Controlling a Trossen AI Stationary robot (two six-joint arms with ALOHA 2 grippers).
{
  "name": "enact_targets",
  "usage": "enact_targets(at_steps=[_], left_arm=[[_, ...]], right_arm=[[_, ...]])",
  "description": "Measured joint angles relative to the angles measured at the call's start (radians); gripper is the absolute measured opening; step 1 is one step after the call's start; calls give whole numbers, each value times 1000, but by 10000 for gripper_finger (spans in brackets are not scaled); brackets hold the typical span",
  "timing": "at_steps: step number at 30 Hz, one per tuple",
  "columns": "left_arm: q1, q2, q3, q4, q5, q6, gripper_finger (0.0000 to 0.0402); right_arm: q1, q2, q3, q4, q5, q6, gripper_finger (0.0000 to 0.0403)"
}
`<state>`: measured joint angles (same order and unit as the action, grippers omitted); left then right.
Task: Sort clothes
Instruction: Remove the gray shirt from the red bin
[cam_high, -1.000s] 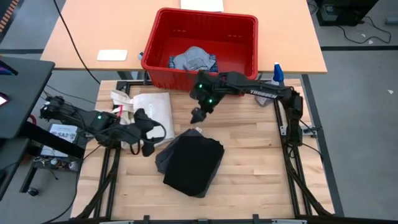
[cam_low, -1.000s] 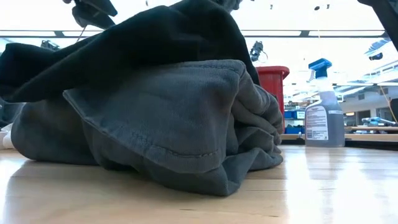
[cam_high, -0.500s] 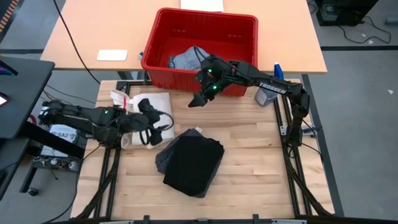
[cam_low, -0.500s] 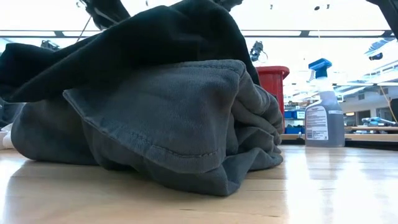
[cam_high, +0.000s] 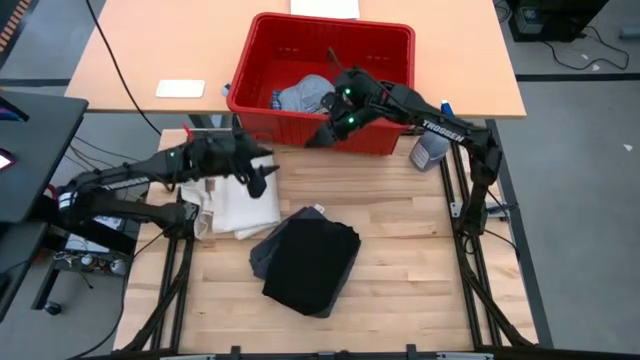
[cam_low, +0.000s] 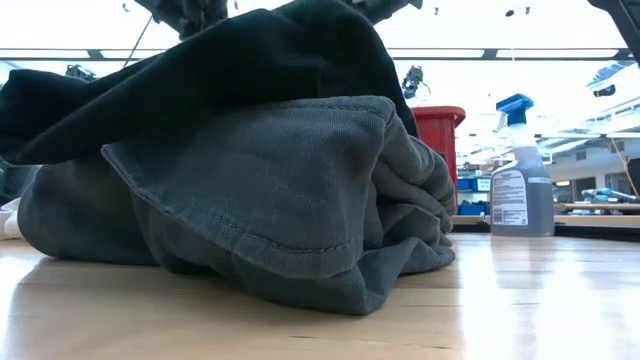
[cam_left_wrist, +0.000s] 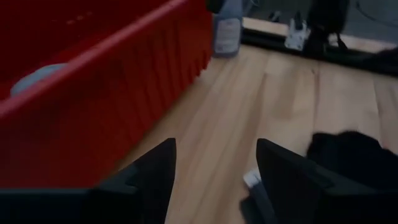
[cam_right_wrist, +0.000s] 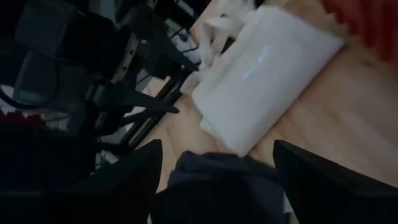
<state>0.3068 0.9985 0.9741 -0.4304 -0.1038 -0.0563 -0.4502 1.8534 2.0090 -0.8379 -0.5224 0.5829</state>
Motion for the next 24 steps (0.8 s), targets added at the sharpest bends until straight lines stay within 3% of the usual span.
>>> enact_targets(at_steps=[13,24], left_arm=[[257,7,2,168,139,-183,203],[367,198,128,161,208,-169,176]], right_arm=[[-245,4,44,210,-27,-183,293],[-396,108,33,458,-25,-258,277]])
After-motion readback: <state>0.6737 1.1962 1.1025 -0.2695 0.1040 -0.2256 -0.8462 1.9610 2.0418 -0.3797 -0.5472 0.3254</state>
